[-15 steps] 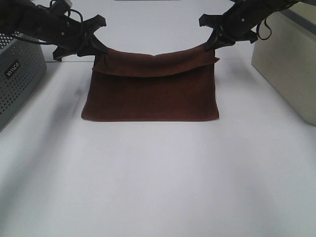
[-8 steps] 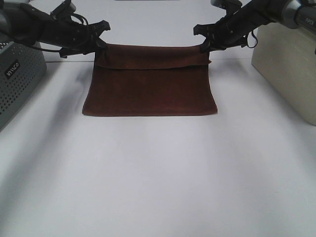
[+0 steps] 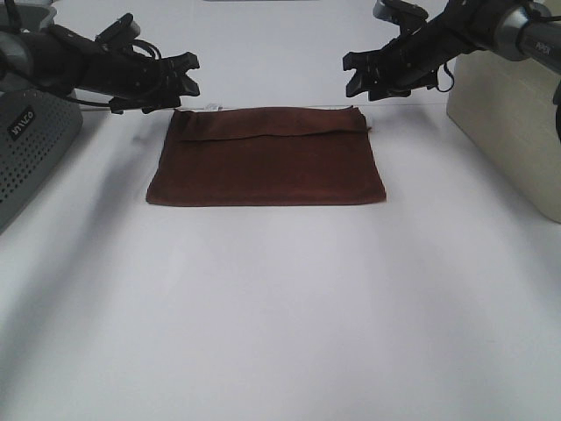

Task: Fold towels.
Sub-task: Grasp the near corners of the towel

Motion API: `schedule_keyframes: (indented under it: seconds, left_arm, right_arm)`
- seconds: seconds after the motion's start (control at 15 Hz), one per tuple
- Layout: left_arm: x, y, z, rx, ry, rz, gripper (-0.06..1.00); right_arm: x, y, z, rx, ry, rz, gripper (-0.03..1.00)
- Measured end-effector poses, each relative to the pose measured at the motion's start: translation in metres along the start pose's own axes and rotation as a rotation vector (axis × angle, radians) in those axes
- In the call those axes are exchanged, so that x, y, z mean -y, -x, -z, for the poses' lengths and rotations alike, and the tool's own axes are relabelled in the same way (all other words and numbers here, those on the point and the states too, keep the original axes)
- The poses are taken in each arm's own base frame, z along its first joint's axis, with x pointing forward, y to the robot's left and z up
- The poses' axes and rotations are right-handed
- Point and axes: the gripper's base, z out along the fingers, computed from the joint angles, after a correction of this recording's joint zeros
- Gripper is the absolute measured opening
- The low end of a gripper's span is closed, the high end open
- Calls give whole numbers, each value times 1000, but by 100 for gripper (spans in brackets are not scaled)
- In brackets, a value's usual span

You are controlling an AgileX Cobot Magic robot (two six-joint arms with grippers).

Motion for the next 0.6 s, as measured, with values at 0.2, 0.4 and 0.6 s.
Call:
schedule_keyframes:
  seconds: [0.2,0.4,0.6]
  left_arm:
    - [8,9,9,12,3,-57,77]
    - [15,7,14,-64,-27,-107,81]
    - [18,-5,17,-203,-57,-112,81]
  right_arm:
    - [-2,0,7,-44,-11,32,82]
    - [-12,3,26,-115,5,63,85]
    - [-17,-5,33,-227,36,56,85]
